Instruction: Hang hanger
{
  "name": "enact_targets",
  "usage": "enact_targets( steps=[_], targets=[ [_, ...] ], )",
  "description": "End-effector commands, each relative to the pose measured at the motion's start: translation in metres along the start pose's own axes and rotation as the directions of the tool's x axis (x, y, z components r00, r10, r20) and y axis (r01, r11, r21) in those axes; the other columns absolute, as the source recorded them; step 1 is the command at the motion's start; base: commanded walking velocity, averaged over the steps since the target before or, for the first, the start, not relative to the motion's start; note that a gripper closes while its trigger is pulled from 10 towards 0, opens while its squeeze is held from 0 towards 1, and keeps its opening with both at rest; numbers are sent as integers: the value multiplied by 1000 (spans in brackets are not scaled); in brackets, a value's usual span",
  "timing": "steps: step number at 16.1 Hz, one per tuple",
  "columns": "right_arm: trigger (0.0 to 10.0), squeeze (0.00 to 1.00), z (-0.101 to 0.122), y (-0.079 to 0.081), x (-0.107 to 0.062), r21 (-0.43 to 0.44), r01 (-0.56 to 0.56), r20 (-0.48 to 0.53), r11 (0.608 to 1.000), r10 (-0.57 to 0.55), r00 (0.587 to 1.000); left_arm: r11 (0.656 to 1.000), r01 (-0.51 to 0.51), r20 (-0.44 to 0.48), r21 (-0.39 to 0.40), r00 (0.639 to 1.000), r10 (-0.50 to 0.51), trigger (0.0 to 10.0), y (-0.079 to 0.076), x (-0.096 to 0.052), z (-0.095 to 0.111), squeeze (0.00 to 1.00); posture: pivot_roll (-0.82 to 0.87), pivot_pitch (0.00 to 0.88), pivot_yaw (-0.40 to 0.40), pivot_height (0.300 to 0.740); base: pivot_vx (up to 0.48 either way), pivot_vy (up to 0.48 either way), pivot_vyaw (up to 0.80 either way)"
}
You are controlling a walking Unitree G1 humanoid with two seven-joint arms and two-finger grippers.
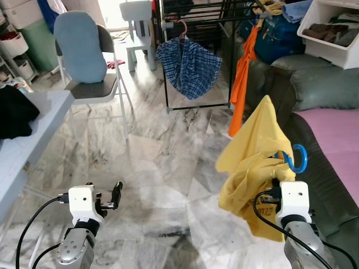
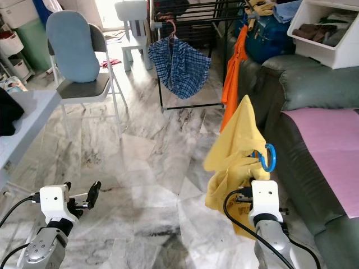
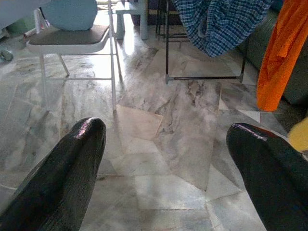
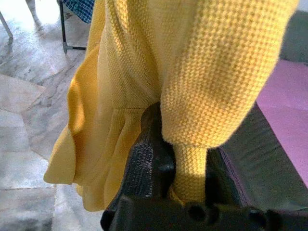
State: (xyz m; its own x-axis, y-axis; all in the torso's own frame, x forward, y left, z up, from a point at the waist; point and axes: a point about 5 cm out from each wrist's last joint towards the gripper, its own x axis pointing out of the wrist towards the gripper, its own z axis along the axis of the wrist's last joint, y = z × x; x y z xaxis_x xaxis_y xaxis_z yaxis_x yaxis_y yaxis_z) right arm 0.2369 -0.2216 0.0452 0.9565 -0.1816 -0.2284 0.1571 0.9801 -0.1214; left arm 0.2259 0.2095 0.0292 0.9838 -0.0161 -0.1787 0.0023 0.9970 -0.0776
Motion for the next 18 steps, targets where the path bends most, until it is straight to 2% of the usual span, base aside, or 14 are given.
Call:
enact_targets(
  steps=[1, 6, 18],
  targets=[
    [10000, 0, 18, 4, 5, 20, -17, 65, 1000, 16, 998, 1000, 21, 15, -8, 1000, -21, 10000, -4, 5, 6, 0, -172, 0, 57, 740, 330, 0, 0],
    [10000, 0, 19, 3, 10, 49, -16, 37, 999, 15, 999, 999, 48, 23, -22, 999, -47, 10000, -13, 12, 11, 0, -179, 0, 60, 740, 392, 0, 0],
    [10000, 0, 17, 6, 12, 29, -37, 12, 999, 36, 999, 998, 47, 18, -29, 999, -46, 10000, -14, 13, 10, 0, -180, 0, 60, 740, 432, 0, 0]
  ],
)
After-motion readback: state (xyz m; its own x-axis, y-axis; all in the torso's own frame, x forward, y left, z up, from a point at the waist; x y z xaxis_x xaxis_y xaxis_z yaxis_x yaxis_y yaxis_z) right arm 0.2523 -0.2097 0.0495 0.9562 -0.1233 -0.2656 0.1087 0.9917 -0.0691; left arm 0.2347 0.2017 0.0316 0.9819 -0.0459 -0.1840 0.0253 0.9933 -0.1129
